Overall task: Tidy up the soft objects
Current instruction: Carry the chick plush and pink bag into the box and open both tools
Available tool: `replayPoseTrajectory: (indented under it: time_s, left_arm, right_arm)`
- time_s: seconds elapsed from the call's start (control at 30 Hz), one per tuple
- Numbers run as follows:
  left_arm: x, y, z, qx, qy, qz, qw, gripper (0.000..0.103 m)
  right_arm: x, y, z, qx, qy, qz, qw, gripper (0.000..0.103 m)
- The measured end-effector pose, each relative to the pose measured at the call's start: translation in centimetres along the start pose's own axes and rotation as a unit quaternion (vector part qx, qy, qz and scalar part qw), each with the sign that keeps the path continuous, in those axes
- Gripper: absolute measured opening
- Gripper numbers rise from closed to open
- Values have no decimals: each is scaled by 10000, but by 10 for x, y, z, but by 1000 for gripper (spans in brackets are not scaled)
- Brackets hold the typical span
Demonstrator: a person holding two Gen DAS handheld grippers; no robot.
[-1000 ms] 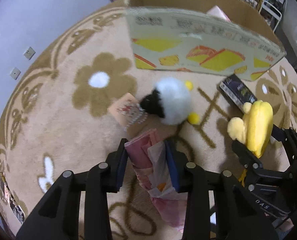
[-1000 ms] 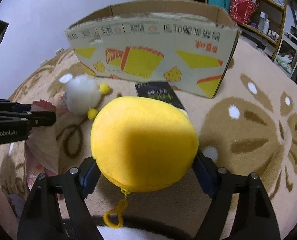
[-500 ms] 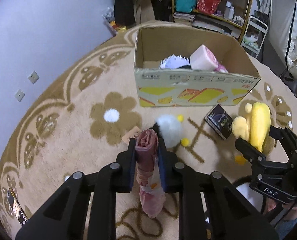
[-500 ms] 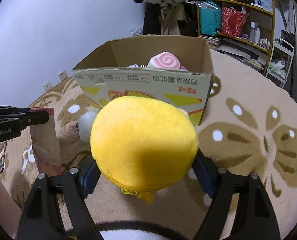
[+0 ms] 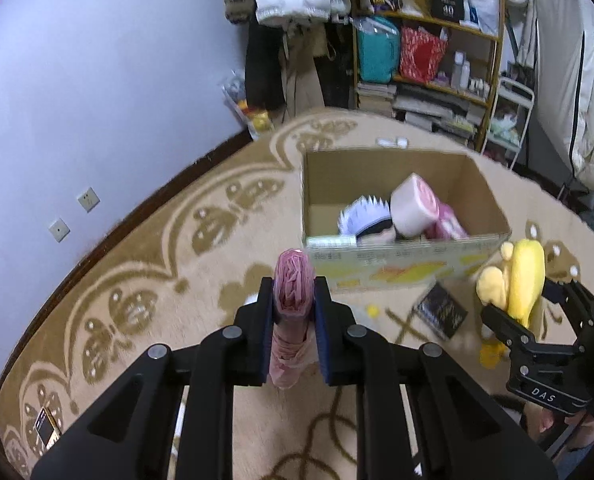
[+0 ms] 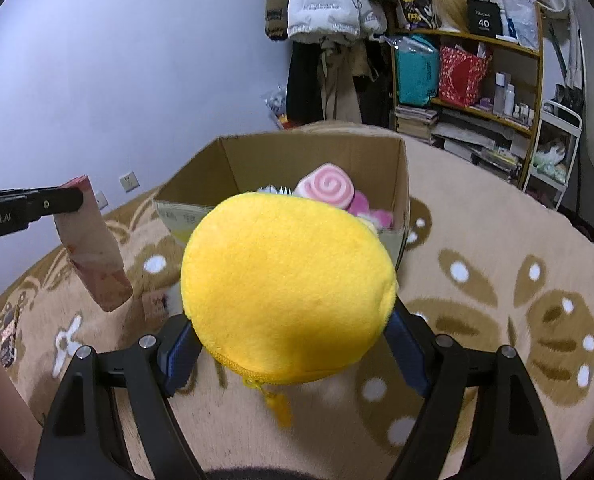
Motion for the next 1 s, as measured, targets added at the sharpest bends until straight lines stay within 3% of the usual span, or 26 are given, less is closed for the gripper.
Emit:
replayPoseTrajectory:
  time_s: [0.2, 0.6, 1.0]
  left_arm:
    - [31, -2, -4, -122, 183, 179, 9996, 17]
    - [91, -20, 14, -138, -309, 755, 9966, 17]
    - [119, -27, 30, -421, -252, 1543, 9868, 17]
  right_arm:
    - [24, -2, 4, 119, -130, 157, 9997, 86]
    - [62, -25, 28, -40, -91, 378, 9992, 86]
    - [108, -43, 40, -151, 30, 669, 9976, 87]
Point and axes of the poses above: each gripper's, at about its wrist camera, not at the fingertips, and y roughly against the way its jaws point, z to its right, x to its top, the point moved 8 cm from there along -y, roughly the way its jaws point, and after that the axes turned 14 degrees about z, right-handed, at the moved point
